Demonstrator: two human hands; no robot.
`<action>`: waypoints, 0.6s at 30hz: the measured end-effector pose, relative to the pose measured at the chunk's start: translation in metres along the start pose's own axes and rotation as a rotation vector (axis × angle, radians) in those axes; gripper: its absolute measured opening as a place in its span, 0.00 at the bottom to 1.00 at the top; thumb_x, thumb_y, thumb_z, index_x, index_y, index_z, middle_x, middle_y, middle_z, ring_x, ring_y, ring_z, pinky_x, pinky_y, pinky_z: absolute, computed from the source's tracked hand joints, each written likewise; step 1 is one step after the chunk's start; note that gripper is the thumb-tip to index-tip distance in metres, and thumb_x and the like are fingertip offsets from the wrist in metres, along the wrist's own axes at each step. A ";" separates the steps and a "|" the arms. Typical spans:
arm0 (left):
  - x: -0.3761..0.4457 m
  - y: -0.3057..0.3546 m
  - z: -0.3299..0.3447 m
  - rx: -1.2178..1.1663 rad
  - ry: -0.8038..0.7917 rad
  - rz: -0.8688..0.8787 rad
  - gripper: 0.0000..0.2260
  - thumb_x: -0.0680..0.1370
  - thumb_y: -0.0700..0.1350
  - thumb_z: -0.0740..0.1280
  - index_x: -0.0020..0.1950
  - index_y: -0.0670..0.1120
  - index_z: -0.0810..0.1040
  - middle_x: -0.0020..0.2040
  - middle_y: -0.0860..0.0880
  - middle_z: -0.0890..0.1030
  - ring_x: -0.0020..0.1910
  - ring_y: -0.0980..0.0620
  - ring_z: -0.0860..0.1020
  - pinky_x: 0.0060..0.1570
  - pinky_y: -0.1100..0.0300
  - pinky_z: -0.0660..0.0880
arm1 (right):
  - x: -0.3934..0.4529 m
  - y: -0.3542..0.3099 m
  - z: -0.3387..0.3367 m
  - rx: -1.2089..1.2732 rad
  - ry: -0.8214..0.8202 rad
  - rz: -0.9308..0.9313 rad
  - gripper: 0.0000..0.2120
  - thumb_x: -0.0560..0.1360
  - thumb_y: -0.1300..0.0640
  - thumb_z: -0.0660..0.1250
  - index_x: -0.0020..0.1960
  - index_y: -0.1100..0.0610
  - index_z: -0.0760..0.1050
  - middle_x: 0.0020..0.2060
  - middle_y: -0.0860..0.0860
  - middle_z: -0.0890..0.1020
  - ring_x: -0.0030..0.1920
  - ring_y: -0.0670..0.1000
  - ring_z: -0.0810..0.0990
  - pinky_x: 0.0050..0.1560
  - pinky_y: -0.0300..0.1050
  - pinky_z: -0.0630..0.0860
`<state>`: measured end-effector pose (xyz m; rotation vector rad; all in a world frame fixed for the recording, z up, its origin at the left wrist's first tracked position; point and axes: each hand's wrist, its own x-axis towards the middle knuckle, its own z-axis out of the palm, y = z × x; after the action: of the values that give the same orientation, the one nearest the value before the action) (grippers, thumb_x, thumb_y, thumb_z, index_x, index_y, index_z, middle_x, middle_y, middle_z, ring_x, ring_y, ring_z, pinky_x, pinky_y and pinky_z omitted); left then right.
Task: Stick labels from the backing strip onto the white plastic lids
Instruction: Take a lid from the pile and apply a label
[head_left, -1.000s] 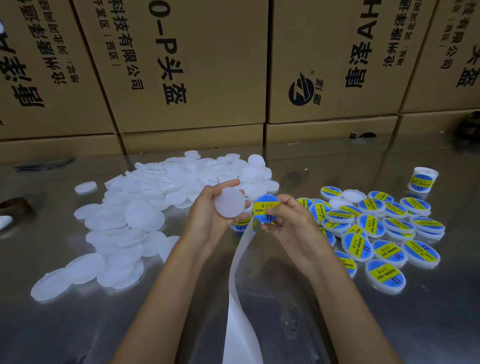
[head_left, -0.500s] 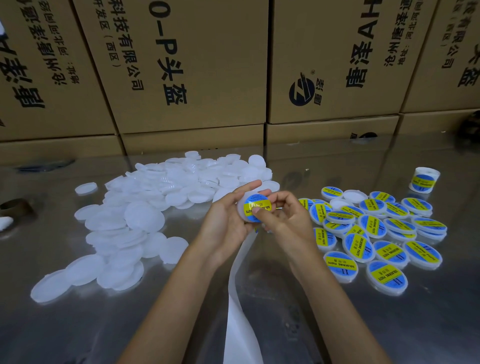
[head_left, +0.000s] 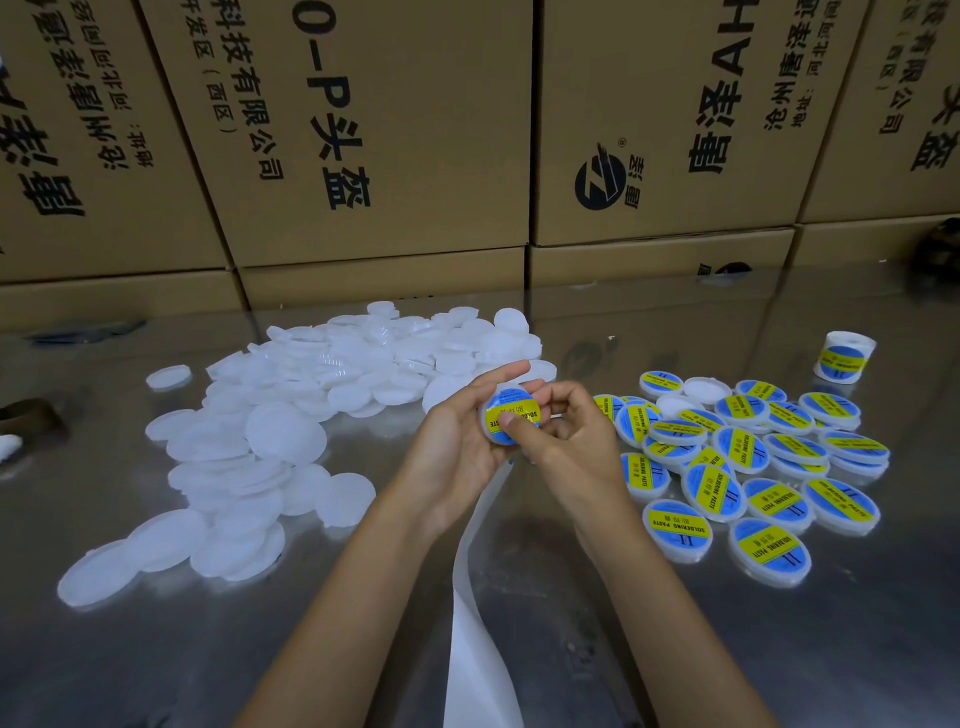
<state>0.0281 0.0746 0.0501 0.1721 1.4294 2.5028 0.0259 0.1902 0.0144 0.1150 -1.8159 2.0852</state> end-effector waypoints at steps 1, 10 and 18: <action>0.000 0.000 0.000 0.009 -0.005 0.002 0.17 0.84 0.42 0.55 0.68 0.41 0.77 0.65 0.39 0.80 0.57 0.42 0.82 0.57 0.51 0.76 | 0.000 0.000 0.000 -0.001 0.003 -0.001 0.13 0.70 0.65 0.76 0.42 0.52 0.73 0.37 0.47 0.79 0.30 0.42 0.74 0.30 0.35 0.73; -0.002 0.000 0.004 0.046 -0.051 0.020 0.17 0.85 0.42 0.54 0.69 0.41 0.76 0.61 0.41 0.83 0.56 0.44 0.83 0.54 0.56 0.80 | -0.003 -0.004 0.000 -0.032 0.038 -0.054 0.12 0.70 0.65 0.76 0.43 0.54 0.74 0.36 0.46 0.78 0.31 0.39 0.74 0.31 0.32 0.73; 0.001 -0.005 0.007 0.159 -0.020 0.146 0.15 0.84 0.38 0.54 0.63 0.42 0.78 0.59 0.42 0.82 0.53 0.44 0.83 0.55 0.54 0.80 | -0.006 0.000 0.005 -0.143 0.109 -0.128 0.13 0.70 0.58 0.77 0.45 0.47 0.74 0.38 0.37 0.79 0.35 0.41 0.77 0.37 0.38 0.78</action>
<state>0.0296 0.0832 0.0496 0.3426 1.6639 2.4897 0.0308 0.1843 0.0136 0.0762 -1.8352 1.8327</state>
